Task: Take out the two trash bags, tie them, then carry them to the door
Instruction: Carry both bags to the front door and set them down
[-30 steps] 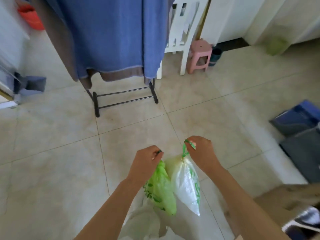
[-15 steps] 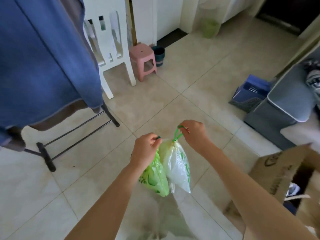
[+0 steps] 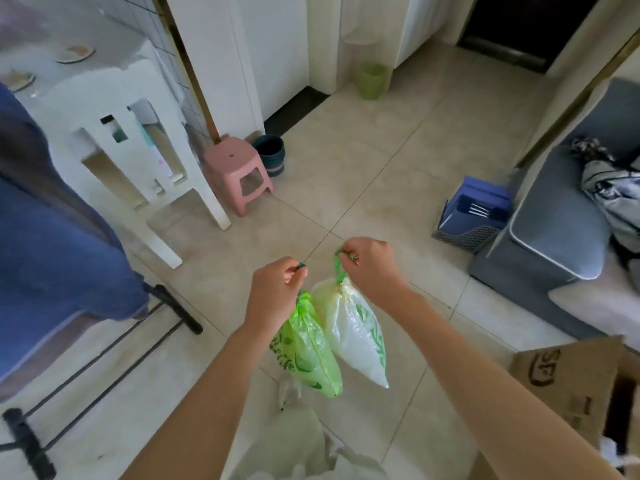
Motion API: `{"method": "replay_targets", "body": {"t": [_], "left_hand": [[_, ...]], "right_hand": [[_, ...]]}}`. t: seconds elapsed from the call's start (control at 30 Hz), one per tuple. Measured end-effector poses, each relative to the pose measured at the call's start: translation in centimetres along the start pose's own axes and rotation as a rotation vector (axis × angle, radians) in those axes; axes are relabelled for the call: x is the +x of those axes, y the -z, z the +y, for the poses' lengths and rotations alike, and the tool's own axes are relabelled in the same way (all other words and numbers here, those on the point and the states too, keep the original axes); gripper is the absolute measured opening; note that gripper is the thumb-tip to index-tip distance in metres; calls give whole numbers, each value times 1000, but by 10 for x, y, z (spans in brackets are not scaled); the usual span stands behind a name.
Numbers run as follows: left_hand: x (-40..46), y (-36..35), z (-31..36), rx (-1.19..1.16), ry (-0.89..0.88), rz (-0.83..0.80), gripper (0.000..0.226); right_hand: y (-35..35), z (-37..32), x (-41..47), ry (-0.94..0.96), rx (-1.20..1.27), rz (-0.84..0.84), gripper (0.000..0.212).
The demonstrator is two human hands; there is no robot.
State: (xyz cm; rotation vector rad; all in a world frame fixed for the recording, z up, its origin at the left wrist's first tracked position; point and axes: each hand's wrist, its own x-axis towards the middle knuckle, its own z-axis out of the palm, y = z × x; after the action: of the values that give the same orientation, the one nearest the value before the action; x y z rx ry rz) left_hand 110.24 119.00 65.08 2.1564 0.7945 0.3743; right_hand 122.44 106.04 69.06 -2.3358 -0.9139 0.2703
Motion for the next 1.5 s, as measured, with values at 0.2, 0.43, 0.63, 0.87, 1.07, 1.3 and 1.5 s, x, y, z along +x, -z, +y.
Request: {"method": "replay_targets", "body": {"t": [0.2,0.43,0.63,0.87,1.07,1.3,1.5], "left_hand": [[137,-36,26,-4,-40,-94,15],[299,-86,69,-39,-109,-269,17],[409,-128,125,26,-213,-279,18],[544,-199,184,-19,-211,-272,15],[649,-255,241,-22,-178,-236,14],[774,-322,309,-46,-204,-231,13],[897,-393,359,-50,-281,-304,13]], "right_hand": [[23,52,119,-104,-20,52,18],[71,101,249,-223,-55,150,16],[110,152,345,-333,-70,180,20],[163,228,469,-331,-70,179,19],[214,289,572,-288,-40,162,18],[270,367,689,-305,-57,198,19],[319,443,804,-322,-158,172,21]]}}
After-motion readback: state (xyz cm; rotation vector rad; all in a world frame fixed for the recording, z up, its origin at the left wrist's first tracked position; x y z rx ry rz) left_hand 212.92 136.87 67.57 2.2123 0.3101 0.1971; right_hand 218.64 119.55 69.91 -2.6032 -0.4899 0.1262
